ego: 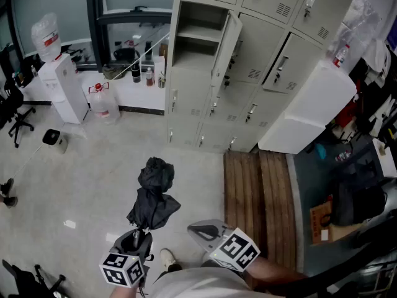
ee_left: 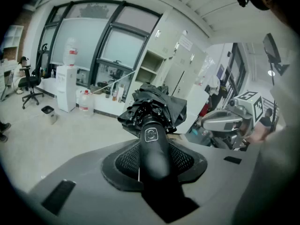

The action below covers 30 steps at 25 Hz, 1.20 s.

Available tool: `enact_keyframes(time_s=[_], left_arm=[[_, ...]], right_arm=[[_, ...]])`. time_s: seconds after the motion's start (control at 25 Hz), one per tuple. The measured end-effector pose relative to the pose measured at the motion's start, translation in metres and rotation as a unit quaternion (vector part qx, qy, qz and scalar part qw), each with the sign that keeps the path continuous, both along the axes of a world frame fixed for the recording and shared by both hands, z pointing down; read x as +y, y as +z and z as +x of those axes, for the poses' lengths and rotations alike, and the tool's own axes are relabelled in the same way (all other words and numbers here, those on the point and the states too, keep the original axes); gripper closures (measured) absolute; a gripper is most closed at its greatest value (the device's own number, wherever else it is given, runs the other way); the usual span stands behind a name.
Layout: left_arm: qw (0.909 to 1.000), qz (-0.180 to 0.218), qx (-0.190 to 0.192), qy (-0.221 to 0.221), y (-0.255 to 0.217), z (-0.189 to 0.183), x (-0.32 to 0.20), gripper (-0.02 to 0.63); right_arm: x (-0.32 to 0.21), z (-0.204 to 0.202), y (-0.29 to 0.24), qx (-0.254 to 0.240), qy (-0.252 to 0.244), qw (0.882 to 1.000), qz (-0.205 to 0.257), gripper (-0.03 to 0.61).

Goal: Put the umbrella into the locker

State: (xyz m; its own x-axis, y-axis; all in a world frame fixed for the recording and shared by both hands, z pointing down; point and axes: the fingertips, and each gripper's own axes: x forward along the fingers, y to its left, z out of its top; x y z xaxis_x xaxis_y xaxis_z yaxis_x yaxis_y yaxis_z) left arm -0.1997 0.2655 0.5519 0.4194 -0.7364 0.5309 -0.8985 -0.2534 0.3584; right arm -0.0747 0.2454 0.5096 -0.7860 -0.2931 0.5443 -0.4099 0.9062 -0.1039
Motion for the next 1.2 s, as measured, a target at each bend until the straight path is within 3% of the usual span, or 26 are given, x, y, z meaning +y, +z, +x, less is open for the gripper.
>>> enact_keyframes(time_s=[0.28,0.48,0.64,0.88,1.2], left_arm=[[1.0,0.001,-0.006,-0.004,-0.011,0.081,0.008,0.459],[0.9998,0.006,0.014,-0.015,-0.023,0.147,0.005,0.459],[0.9991,0.008,0.025,-0.032,-0.03,0.178,-0.008,0.459],[0.9991,0.008,0.003,-0.042,-0.04,0.176,-0.055,0.459],[0.9991,0.026,0.017,-0.027,-0.053,0.14,-0.188,0.459]], right_arm=[[0.022,0.088,-0.011,-0.003,0.001,1.0,-0.001,0.563],[0.025,0.159,-0.004,-0.006,-0.003,1.0,-0.02,0.563],[0.016,0.197,0.005,-0.008,-0.004,1.0,-0.029,0.561],[-0.019,0.213,0.009,-0.021,0.013,0.999,-0.03,0.56],[-0.107,0.181,0.017,-0.016,0.033,0.998,-0.045,0.555]])
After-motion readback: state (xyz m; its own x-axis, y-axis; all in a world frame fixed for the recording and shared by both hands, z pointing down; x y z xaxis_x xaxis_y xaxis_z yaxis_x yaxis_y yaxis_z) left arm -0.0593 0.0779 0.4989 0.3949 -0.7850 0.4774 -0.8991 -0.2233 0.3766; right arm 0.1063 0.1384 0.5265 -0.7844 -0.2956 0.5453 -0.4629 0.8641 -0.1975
